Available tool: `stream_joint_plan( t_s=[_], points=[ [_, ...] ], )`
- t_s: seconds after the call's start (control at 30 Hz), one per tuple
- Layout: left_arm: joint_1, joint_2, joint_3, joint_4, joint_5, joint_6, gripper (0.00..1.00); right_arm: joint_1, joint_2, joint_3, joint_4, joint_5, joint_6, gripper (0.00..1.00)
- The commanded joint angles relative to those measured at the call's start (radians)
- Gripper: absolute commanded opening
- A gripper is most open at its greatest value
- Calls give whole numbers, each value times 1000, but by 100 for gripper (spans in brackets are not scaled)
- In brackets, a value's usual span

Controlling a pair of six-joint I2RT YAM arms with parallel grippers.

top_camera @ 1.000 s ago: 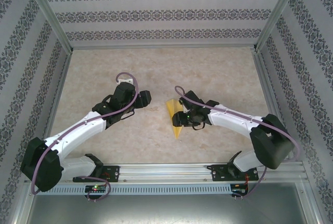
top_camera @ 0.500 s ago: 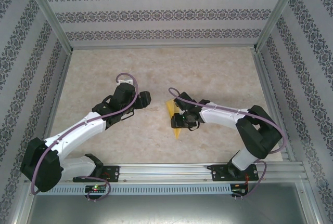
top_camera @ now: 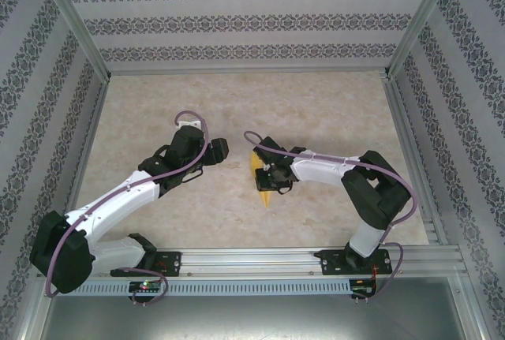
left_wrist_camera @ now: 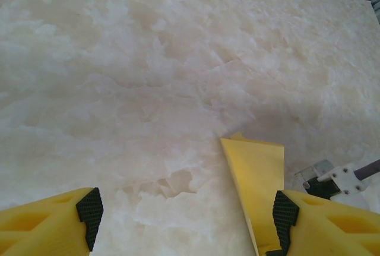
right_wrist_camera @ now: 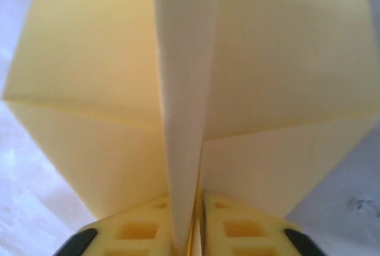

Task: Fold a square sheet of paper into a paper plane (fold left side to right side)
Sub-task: Move the paper plane to the top-center of the table.

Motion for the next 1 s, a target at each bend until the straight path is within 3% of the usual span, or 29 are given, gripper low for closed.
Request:
stream_joint_plan(
  t_s=[0.0,0.27,0.57,0.8,0.97],
  points=[
    [14,-38,-15,-21,-15,38,81,-36,-6,61,-47,29,-21,8],
    [14,-96,-36,16,92,135,100,-218,94,335,-181,45,-126,6],
    [14,-198,-131,145,220,259,100,-327,350,652,-284,86,-183,6],
    [14,-219,-155,168,286,383,100,-331,447,729,-316,98,-205,7],
    [14,-243,-191,245,263,433,100,-326,463,724,-320,109,-217,9]
  ],
)
